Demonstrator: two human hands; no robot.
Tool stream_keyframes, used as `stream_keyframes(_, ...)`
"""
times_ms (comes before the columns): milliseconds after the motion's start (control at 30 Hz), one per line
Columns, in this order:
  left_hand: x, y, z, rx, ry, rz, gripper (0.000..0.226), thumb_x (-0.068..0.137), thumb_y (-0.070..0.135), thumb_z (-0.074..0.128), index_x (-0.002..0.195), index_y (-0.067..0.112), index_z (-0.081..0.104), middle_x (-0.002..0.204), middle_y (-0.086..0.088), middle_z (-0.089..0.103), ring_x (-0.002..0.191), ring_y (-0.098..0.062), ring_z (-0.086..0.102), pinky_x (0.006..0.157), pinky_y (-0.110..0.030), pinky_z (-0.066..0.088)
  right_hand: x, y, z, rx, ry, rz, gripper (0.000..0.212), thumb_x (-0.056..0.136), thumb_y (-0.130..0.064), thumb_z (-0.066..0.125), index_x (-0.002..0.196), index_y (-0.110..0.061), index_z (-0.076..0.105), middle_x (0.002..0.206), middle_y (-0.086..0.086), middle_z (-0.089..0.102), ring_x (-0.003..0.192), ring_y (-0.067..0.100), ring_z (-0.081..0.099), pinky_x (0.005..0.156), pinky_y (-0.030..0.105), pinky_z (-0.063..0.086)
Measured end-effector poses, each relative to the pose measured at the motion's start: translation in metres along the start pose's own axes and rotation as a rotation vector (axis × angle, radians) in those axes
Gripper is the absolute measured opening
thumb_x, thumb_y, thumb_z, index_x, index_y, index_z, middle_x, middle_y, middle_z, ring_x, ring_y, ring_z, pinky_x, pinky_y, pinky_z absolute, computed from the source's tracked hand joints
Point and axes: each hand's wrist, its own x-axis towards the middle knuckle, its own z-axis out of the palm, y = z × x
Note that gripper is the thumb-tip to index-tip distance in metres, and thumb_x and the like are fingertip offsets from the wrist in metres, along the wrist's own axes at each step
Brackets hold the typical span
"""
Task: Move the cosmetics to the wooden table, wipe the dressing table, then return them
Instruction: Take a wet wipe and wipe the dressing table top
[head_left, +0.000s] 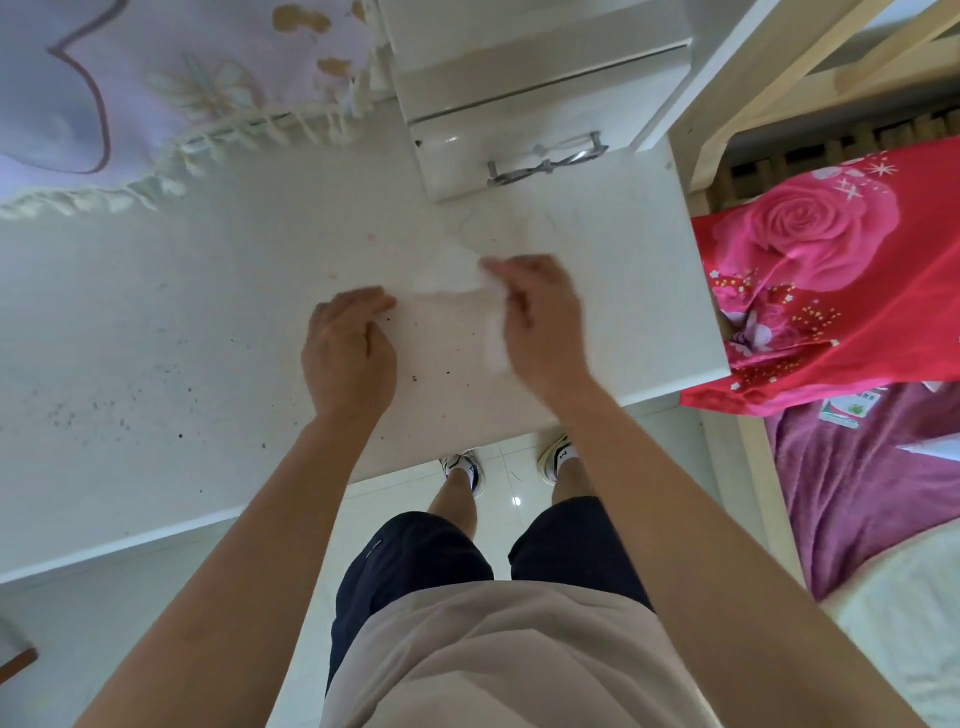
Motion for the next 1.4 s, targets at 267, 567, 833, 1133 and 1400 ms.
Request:
stream_keyframes(267, 0.01, -0.039, -0.022, 0.199, 0.005, -0.033, 0.048, 0.079, 0.003, 0.038, 0.112, 0.013, 0.072, 0.131, -0.003, 0.062, 0.123, -0.029, 0.051, 0.102, -0.043, 0.036, 0.055, 0.045, -0.048, -0.328, 0.377, 0.464, 0.049, 0.095, -0.005, 0.037, 0.141, -0.015, 0.05, 0.134, 0.015, 0.045, 0.12, 0.031, 0.045, 0.101, 0.035, 0.037)
stream_keyframes(567, 0.019, -0.044, -0.025, 0.129, 0.038, -0.077, 0.045, 0.082, 0.008, 0.038, 0.105, 0.013, 0.076, 0.12, 0.001, 0.07, 0.115, -0.025, 0.056, 0.099, -0.042, 0.045, 0.022, -0.05, 0.086, -0.22, -0.322, -0.184, 0.044, 0.094, -0.002, 0.046, 0.134, -0.017, 0.059, 0.12, 0.007, 0.049, 0.113, 0.024, 0.046, 0.089, 0.039, 0.049)
stream_keyframes(833, 0.016, -0.048, -0.023, 0.132, 0.052, -0.002, 0.042, 0.081, 0.001, 0.041, 0.106, 0.008, 0.075, 0.121, -0.005, 0.069, 0.115, -0.032, 0.055, 0.098, -0.043, 0.042, 0.023, 0.035, -0.055, -0.135, 0.574, 0.238, 0.041, 0.094, -0.001, 0.042, 0.128, -0.008, 0.063, 0.117, 0.015, 0.052, 0.099, 0.012, 0.051, 0.088, 0.003, 0.034)
stream_keyframes(1133, 0.012, -0.05, -0.019, 0.167, 0.037, 0.003, 0.042, 0.083, 0.0, 0.042, 0.111, 0.007, 0.073, 0.126, -0.006, 0.066, 0.119, -0.033, 0.052, 0.1, -0.039, 0.035, -0.038, 0.018, 0.033, -0.379, 0.189, 0.209, 0.059, 0.08, -0.006, 0.042, 0.139, -0.01, 0.05, 0.117, 0.009, 0.052, 0.106, 0.038, 0.048, 0.085, 0.034, 0.041)
stream_keyframes(1400, 0.01, -0.052, -0.018, 0.181, 0.032, 0.04, 0.045, 0.082, 0.002, 0.04, 0.113, 0.008, 0.072, 0.13, -0.004, 0.064, 0.121, -0.031, 0.05, 0.1, -0.039, 0.036, -0.03, -0.016, 0.028, -0.121, 0.188, -0.051, 0.058, 0.079, 0.014, 0.043, 0.129, -0.007, 0.063, 0.113, 0.02, 0.055, 0.102, 0.036, 0.051, 0.09, 0.03, 0.042)
